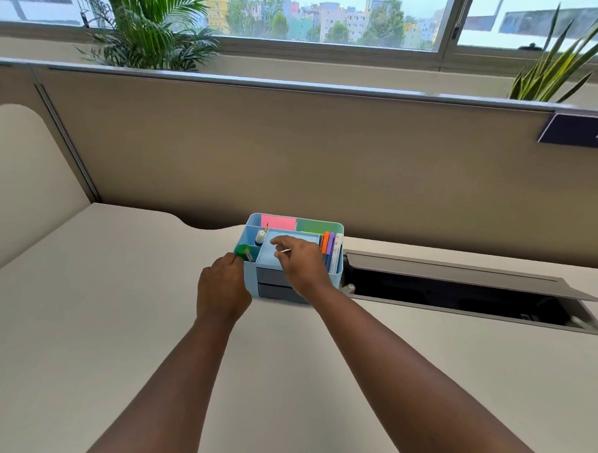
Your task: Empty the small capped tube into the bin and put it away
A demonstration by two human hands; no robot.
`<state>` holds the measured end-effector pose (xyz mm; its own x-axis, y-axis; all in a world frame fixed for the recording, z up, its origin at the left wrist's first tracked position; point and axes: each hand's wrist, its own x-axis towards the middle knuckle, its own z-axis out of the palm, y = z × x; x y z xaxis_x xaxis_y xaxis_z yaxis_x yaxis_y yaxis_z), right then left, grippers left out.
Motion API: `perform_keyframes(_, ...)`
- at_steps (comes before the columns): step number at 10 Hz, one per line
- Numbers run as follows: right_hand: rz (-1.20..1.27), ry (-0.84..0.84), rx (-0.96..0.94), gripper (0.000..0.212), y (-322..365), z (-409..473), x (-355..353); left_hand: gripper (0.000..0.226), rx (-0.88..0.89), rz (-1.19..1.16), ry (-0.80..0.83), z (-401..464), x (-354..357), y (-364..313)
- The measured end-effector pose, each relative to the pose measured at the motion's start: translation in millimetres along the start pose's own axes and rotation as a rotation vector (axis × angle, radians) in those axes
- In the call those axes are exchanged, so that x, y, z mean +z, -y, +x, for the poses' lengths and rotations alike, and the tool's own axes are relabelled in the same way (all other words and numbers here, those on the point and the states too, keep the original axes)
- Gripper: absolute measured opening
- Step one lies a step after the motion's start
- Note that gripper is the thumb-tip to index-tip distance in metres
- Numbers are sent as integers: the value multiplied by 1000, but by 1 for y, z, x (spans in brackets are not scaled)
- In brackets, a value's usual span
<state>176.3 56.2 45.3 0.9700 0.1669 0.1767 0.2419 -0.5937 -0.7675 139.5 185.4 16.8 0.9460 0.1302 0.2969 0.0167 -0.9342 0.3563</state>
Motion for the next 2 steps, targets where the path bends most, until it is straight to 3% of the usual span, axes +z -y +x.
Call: perform_keyframes(2, -6, -36, 22, 28, -5, -5, -33, 40, -31, 104, 124, 0, -5, -2)
